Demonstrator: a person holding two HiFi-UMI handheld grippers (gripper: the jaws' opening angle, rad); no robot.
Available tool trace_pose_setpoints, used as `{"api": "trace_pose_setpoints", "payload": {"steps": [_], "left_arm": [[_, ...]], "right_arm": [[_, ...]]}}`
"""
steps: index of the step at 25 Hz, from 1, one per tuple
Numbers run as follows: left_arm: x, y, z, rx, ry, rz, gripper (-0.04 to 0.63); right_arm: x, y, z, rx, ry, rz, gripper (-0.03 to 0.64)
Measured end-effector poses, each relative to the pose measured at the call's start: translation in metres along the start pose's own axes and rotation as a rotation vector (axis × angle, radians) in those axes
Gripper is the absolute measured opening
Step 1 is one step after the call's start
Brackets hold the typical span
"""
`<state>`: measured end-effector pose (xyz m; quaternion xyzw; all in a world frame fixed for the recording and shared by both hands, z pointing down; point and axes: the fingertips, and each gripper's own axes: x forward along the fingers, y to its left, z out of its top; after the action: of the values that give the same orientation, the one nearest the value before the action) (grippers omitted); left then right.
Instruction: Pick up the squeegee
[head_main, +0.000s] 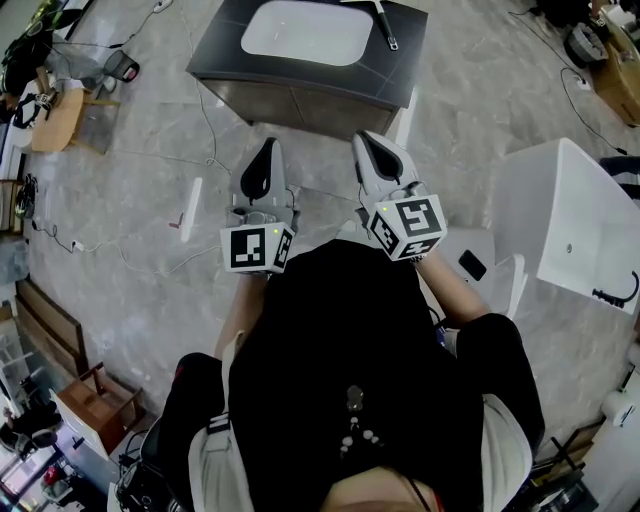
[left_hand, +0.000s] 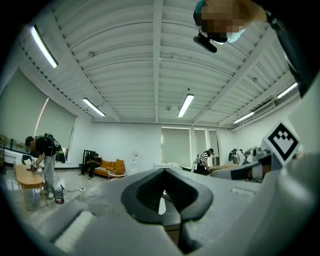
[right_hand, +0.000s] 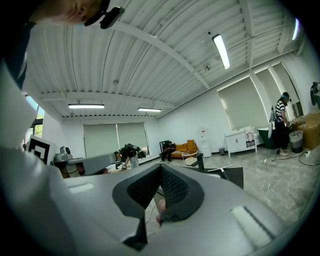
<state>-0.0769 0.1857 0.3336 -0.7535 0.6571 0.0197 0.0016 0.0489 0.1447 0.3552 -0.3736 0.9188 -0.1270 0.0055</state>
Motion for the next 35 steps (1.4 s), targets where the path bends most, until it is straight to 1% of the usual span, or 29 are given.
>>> {"api": "trace_pose_setpoints", "payload": {"steps": [5,12,20,23,28,35], "left_arm": [[0.021,-0.007,-0.005,-0.003,0.003,0.0,0.002],[0.045,-0.011,-0.011,-0.005,0.009,0.002,0.002],[0.07,-0.004,-0.015,-0.014,0.008,0.004,0.002],[0.086,-0.004,-0.017,-0.018,0.003,-0.012,0.002],[0.118,-0.008,-0.021,-0.013,-0.002,-0.063,0.002],[0.164,-0.012,-0.023,-0.008,-0.001,-0.124,0.002]], "right_arm": [[0.01,-0.023,-0.001,0.02,0.006,-0.002,0.002],[0.013,-0.049,-0.006,0.021,0.031,-0.015,0.002],[0.022,-0.064,-0.002,0.008,0.045,-0.031,0.002],[0.027,-0.076,0.0,0.005,0.046,-0.048,0.002],[0.037,-0.1,0.005,0.001,0.037,-0.089,0.003],[0.059,-0.133,0.006,0.022,0.05,-0.14,0.002]]}}
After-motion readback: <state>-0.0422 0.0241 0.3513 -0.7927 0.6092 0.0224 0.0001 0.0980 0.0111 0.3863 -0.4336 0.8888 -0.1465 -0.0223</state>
